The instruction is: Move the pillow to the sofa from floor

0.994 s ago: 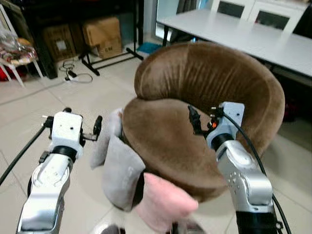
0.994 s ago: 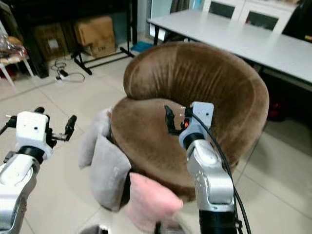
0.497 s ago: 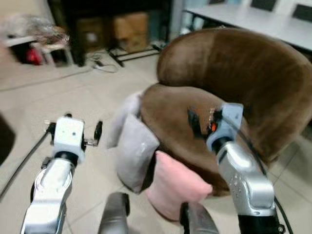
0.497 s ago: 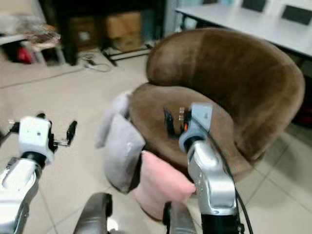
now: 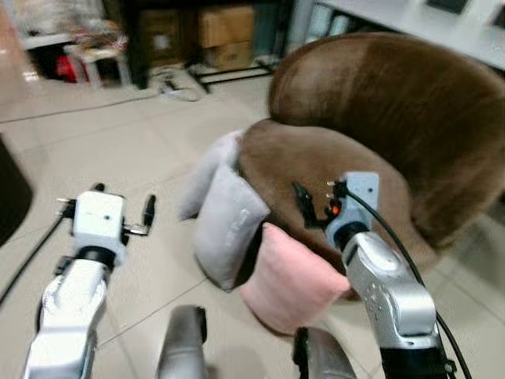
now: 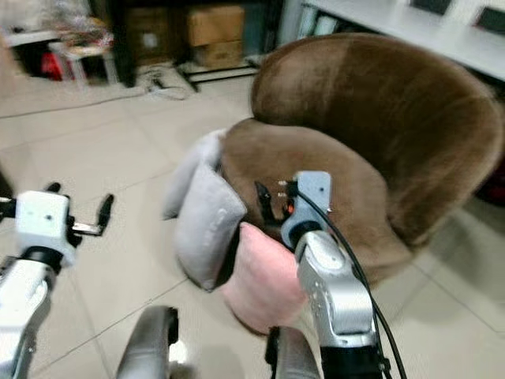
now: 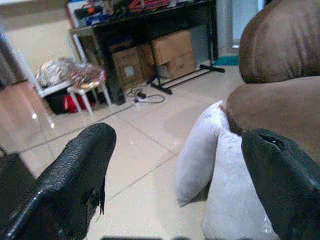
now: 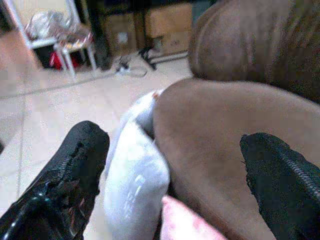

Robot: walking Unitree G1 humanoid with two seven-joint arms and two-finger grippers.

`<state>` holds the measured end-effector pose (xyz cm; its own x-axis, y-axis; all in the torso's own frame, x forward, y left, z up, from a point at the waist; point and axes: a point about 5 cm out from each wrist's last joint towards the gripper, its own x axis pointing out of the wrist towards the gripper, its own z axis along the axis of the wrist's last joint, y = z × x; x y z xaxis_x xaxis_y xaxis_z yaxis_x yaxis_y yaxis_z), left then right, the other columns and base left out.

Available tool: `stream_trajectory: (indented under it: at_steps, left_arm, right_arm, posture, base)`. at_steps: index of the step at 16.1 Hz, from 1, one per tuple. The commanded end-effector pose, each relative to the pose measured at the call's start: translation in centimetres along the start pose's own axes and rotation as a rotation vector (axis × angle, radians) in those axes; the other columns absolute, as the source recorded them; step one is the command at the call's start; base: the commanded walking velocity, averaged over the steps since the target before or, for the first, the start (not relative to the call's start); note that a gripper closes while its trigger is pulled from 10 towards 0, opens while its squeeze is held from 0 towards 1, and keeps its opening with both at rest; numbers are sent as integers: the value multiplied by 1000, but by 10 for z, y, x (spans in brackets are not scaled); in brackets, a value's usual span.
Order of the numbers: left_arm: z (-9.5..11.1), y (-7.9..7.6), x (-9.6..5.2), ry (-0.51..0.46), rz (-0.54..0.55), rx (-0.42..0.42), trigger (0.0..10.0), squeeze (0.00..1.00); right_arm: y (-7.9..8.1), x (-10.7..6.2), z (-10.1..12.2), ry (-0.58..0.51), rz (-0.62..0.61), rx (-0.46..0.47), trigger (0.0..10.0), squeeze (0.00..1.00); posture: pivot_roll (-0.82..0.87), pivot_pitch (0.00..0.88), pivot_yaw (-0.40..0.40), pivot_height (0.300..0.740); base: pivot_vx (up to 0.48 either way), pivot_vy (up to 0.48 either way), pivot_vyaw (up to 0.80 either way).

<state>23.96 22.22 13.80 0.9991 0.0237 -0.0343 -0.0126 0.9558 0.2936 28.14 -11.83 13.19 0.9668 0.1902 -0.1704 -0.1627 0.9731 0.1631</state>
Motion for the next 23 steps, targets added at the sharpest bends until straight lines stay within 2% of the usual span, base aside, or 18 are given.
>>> stream_trajectory:
  at_steps: [1, 6, 9, 12, 16, 17, 19, 20, 23]
  left_arm:
    - [3, -6, 1, -20, -33, -12, 10000, 0]
    - [1, -5, 2, -13, -33, 7, 10000, 0]
    - [-1, -7, 2, -8, -35, 27, 10000, 0]
    - [0, -6, 3, -19, -29, 43, 10000, 0]
    - [2, -8, 4, -32, -47, 56, 10000, 0]
    - [3, -8, 6, -44, -56, 59, 10000, 0]
    - [4, -10, 10, -56, -83, 64, 10000, 0]
    - [5, -10, 13, -62, -99, 73, 10000, 0]
    - [7, -8, 15, -68, -80, 56, 10000, 0]
  right_arm:
    - [-10, -1, 1, 3, -40, -19, 10000, 0]
    - [-13, -1, 0, 12, -67, -16, 10000, 0]
    - [-15, -1, -3, 31, -81, -18, 10000, 0]
    - [-15, -1, -3, 23, -77, -12, 10000, 0]
    - [-17, 0, -4, 23, -90, -9, 10000, 0]
    - [-17, 0, -4, 15, -99, -6, 10000, 0]
    - [-17, -2, -3, 2, -117, 1, 10000, 0]
    - [-18, -5, -4, 1, -128, 2, 10000, 0]
    - [-18, -5, -5, -6, -131, 2, 10000, 0]
  posture:
    - [-28, 0, -66, 615]
    - [-30, 0, -63, 615]
    - [-30, 0, -63, 615]
    - [-26, 0, -61, 575]
    - [-20, 0, -53, 545]
    - [-32, 0, -8, 535]
    - [-52, 0, 27, 515]
    - [-56, 0, 35, 495]
    - [-53, 0, 34, 485]
  base:
    - [356, 0, 0]
    - [336, 0, 0]
    - [0, 0, 0]
    - [0, 0, 0]
    - [0, 0, 0]
    - [0, 0, 0]
    - [0, 0, 0]
    - [0, 0, 0]
    - [0, 0, 0]
